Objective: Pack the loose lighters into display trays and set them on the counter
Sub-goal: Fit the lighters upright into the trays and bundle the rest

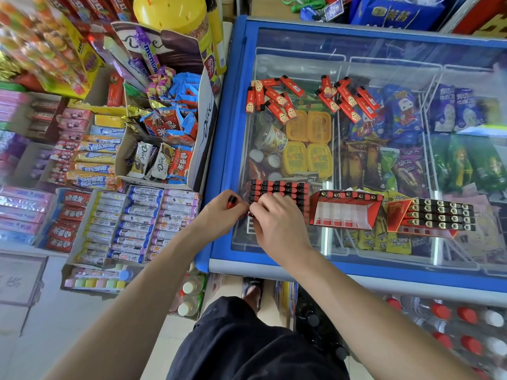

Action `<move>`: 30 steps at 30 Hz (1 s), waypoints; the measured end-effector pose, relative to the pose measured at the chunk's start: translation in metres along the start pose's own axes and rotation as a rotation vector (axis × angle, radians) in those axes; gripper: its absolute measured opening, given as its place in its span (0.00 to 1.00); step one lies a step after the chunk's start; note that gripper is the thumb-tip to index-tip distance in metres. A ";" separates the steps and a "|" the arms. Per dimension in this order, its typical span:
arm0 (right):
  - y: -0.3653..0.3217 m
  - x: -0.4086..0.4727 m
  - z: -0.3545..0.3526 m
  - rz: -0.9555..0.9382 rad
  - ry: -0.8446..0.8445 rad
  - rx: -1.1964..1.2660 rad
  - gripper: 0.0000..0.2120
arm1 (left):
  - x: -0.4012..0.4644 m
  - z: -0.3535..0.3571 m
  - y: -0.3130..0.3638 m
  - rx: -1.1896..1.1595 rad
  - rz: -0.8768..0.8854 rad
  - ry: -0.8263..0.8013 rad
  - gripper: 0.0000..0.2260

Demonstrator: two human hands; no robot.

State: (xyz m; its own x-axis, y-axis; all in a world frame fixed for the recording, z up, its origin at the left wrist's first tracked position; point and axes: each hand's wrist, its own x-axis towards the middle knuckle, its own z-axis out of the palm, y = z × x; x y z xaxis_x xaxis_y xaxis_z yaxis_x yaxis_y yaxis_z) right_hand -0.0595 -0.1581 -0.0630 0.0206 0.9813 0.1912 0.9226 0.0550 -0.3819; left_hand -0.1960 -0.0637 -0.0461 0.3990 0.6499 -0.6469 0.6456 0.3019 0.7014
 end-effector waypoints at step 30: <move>0.002 0.007 -0.040 0.505 0.085 0.738 0.18 | -0.014 -0.005 0.027 -0.080 0.341 0.169 0.01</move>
State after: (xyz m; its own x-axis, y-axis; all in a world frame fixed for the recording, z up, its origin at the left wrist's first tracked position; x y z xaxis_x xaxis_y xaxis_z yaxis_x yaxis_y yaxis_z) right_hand -0.0418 -0.1582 -0.0266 0.4120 0.9055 -0.1018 0.3146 -0.2462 -0.9167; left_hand -0.1873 -0.0616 -0.0166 0.4647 0.8260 -0.3192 0.4394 0.0979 0.8929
